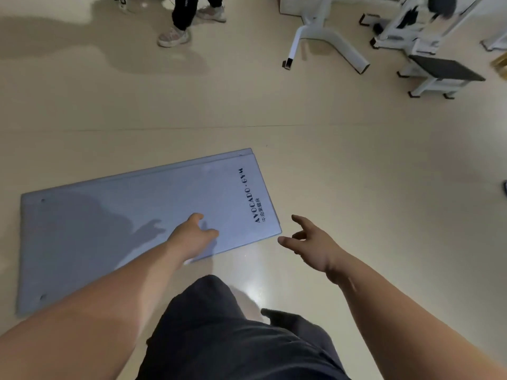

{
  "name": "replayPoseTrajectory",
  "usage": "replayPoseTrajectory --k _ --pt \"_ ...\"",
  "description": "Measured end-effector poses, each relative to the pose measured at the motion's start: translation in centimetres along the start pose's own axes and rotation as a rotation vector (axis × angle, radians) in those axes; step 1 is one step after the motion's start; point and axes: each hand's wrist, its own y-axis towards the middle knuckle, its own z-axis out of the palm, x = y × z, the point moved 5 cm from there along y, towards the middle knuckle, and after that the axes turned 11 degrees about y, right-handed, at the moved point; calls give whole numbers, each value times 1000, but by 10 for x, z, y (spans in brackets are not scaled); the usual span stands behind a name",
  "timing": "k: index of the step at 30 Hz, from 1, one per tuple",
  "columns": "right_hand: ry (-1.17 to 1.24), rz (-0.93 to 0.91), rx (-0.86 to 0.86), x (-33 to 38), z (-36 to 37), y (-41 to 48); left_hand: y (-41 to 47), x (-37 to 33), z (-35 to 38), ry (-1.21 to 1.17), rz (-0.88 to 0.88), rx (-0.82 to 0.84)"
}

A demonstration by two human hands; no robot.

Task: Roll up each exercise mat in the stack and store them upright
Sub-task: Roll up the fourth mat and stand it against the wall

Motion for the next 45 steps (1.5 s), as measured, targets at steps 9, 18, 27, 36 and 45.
replayPoseTrajectory --k 9,18,27,36,45 --pt "-100 -44 125 74 -126 204 129 -115 -16 -184 -144 -110" --pt "-549 -199 488 188 -203 356 121 -212 47 -621 -502 -385" --pt "-822 -358 681 250 -169 405 111 -248 80 -856 -641 -503" --pt "-1137 -382 976 238 -124 532 205 -288 136 -1127 -967 -630" --pt "-1344 -368 1041 167 -108 664 349 -345 248 -1341 -1071 -606"
